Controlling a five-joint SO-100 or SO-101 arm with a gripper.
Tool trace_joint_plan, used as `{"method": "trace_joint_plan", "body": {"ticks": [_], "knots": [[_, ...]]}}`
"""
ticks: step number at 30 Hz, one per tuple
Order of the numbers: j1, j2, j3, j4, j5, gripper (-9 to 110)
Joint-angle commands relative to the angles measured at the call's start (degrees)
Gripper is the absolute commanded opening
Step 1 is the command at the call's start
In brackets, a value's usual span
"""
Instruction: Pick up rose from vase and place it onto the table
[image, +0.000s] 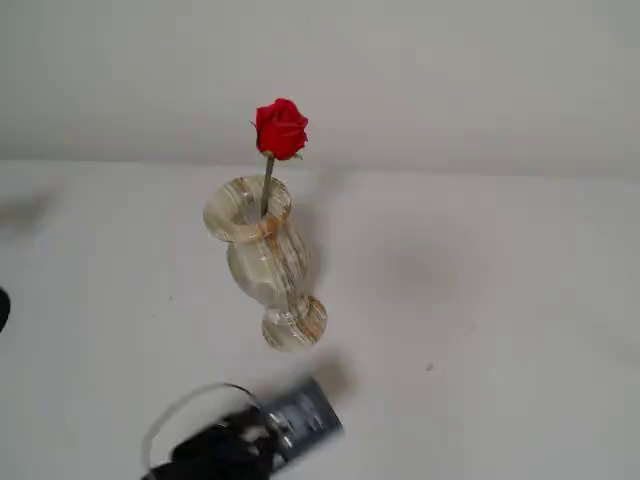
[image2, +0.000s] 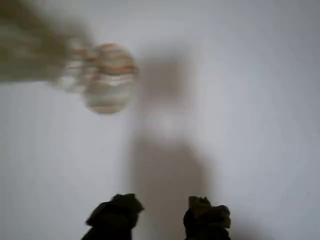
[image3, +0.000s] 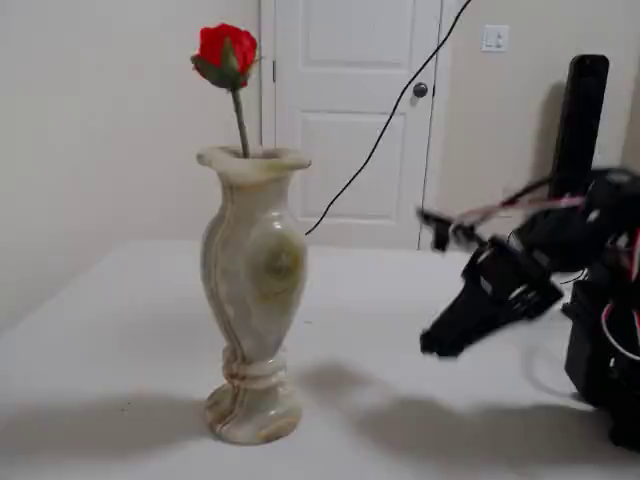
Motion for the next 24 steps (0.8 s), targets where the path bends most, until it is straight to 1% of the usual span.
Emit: {"method": "trace_joint_plan", "body": {"ticks": [1, 4, 7, 10, 15, 18, 24], "knots": [[-1.6, -3.4, -26.7, 2.6, -12.3, 18], [-0.3, -10.7, -38.7, -2.6, -16.8, 20], [2.3, -18.8, -43.9, -12.2, -21.9, 20], [3.7, -25.3, -43.9, -22.9, -26.0, 20], [2.5, -33.3, -42.9, -37.5, -27.7, 20], [2.1, -39.0, -42.9, -44.3, -28.8, 20], [2.5, -48.8, -43.7, -54.1, -29.8, 20]]}}
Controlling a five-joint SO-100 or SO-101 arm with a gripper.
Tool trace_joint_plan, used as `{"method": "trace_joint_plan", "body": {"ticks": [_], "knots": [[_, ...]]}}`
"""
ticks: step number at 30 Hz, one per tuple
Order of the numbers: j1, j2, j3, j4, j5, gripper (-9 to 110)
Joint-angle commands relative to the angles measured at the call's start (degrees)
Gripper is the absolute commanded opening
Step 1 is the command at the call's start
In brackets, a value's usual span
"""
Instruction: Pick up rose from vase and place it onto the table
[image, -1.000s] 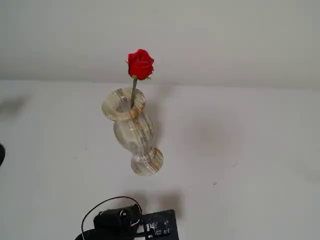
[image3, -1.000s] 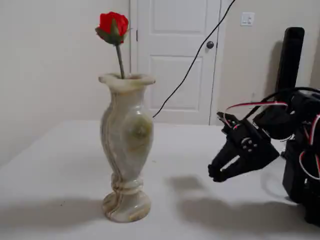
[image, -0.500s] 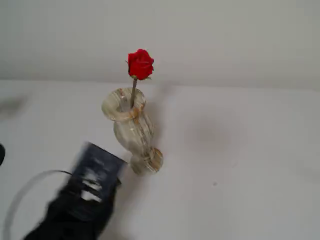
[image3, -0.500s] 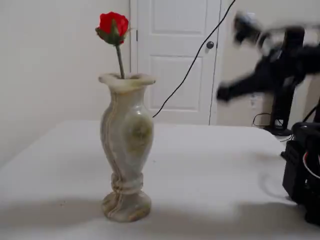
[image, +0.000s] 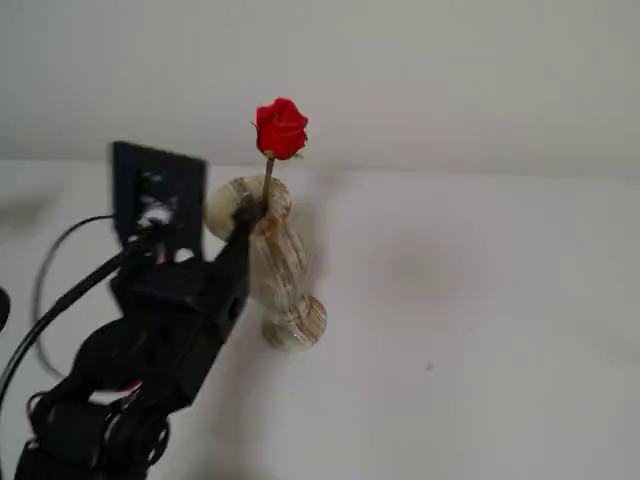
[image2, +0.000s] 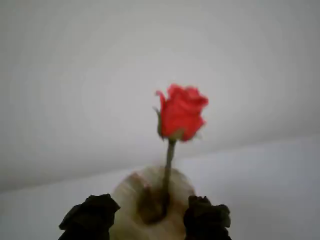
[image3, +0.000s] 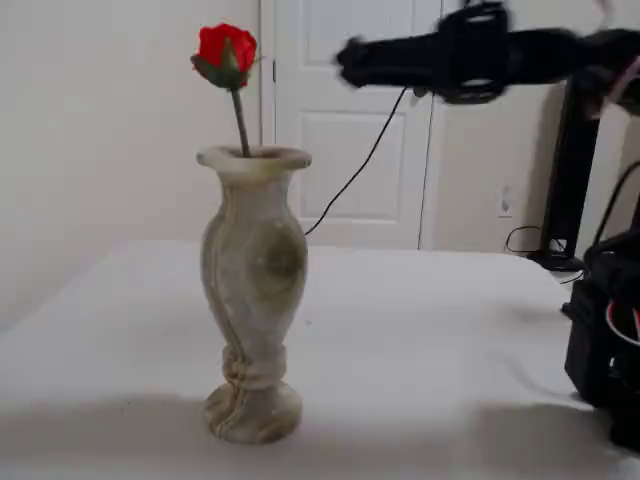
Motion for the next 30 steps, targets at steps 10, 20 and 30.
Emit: {"method": "trace_joint_plan", "body": {"ticks": [10, 20, 30], "knots": [[1.1, -21.4, -7.7, -19.2, -0.7, 20], [2.9, -31.2, -14.3, -22.9, -0.8, 4], [3.8, -31.6, -22.6, -21.4, -6.5, 0]]}}
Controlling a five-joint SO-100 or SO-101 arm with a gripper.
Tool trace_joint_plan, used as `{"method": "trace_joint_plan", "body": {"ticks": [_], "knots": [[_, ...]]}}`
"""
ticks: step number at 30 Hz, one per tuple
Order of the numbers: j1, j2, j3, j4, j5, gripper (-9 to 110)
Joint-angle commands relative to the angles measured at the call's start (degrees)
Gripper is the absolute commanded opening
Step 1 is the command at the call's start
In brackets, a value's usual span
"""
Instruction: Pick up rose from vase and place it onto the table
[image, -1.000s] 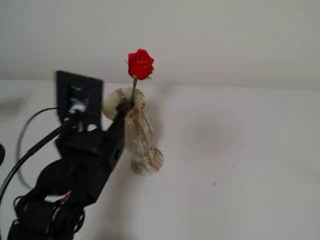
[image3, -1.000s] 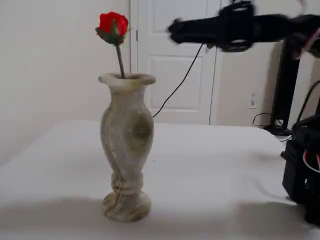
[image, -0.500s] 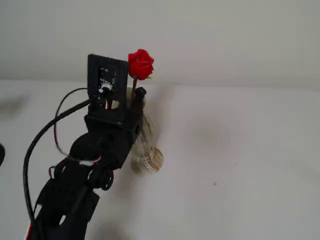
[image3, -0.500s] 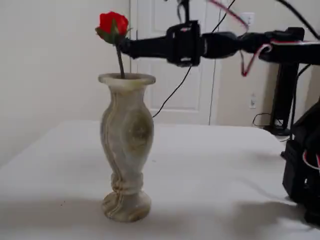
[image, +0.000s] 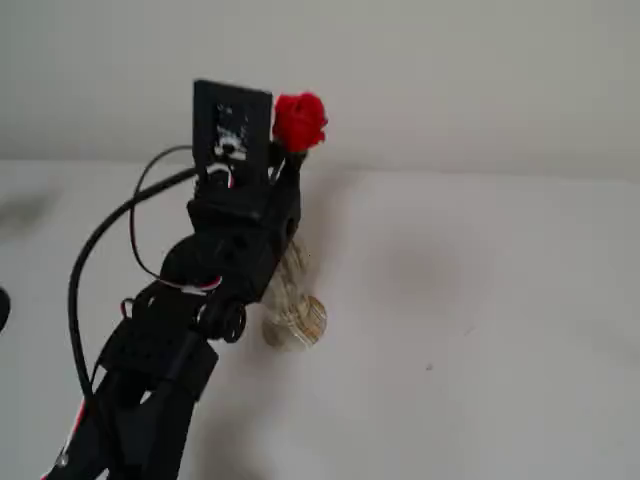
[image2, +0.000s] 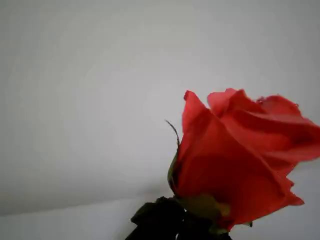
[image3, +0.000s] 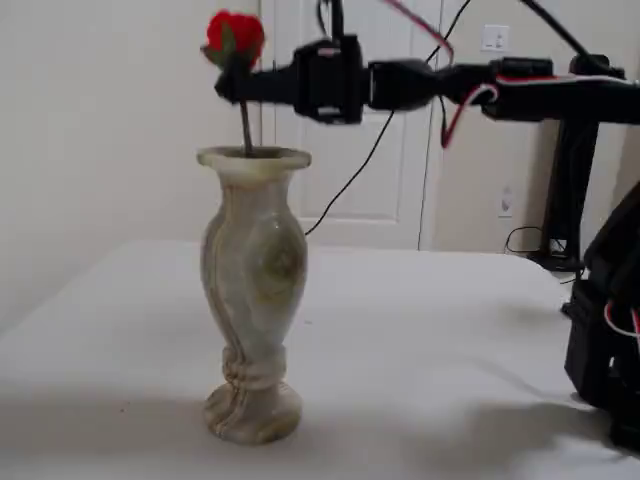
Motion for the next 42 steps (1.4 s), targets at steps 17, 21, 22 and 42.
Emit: {"method": "trace_joint_plan", "body": {"ticks": [17, 21, 22, 42], "knots": [[14.7, 5.4, -22.7, 3.6, -33.2, 0], [19.3, 5.5, -26.5, 10.4, -37.2, 0], [20.3, 5.8, -26.5, 11.5, -38.6, 0], [28.0, 27.9, 9.8, 42.3, -38.8, 0]]}}
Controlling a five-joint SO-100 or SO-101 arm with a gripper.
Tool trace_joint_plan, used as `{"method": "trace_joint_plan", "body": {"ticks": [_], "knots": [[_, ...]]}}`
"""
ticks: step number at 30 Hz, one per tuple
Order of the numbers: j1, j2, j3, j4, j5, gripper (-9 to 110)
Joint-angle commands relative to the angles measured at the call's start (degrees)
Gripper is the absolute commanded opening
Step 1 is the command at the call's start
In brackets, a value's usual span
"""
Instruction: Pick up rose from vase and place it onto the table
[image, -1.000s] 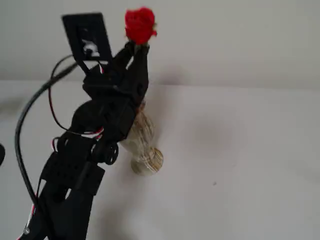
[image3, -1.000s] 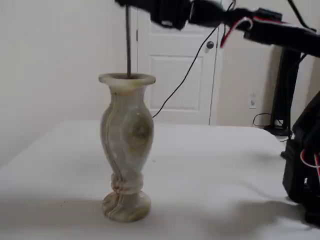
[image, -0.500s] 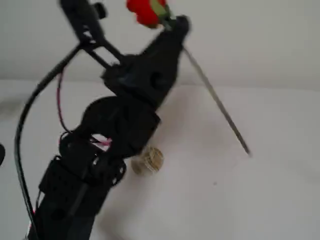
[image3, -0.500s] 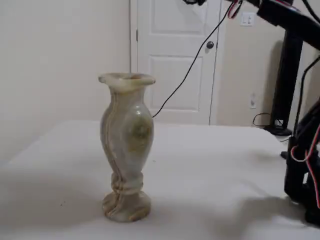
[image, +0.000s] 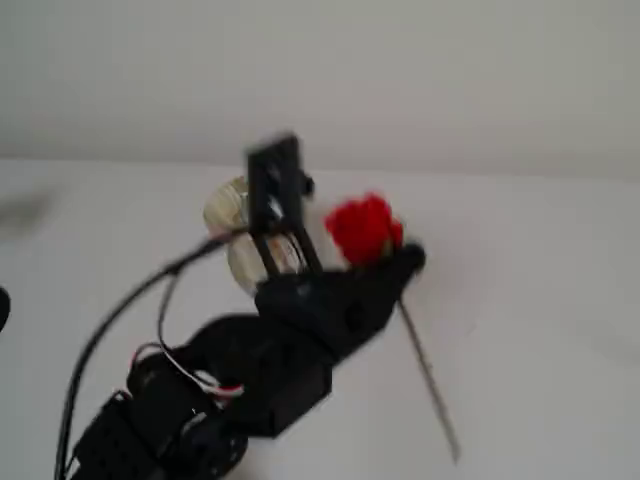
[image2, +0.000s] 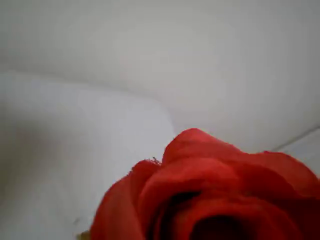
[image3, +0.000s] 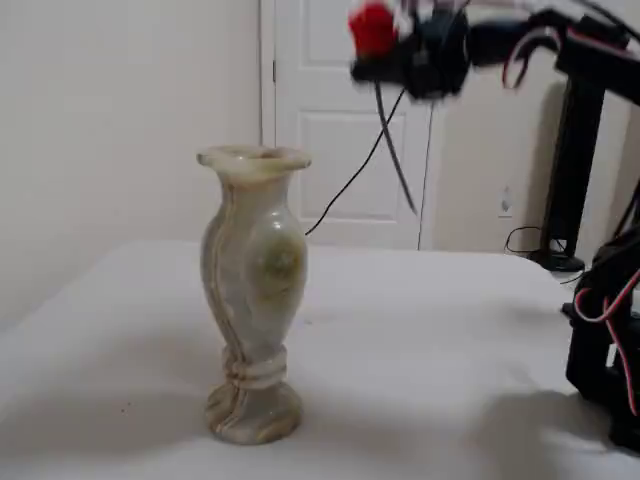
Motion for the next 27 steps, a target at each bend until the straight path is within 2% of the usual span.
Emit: {"method": "trace_joint_plan", "body": {"ticks": [1, 5, 13, 19, 27], "knots": [[0.6, 4.7, 1.8, 8.7, 3.4, 0], [0.1, 5.1, 7.0, 8.9, 8.3, 0], [-0.4, -0.7, 9.1, 8.9, 25.8, 0], [-0.8, -10.3, 9.8, 6.1, 31.3, 0], [-4.3, -12.7, 32.2, -31.5, 23.3, 0]]}}
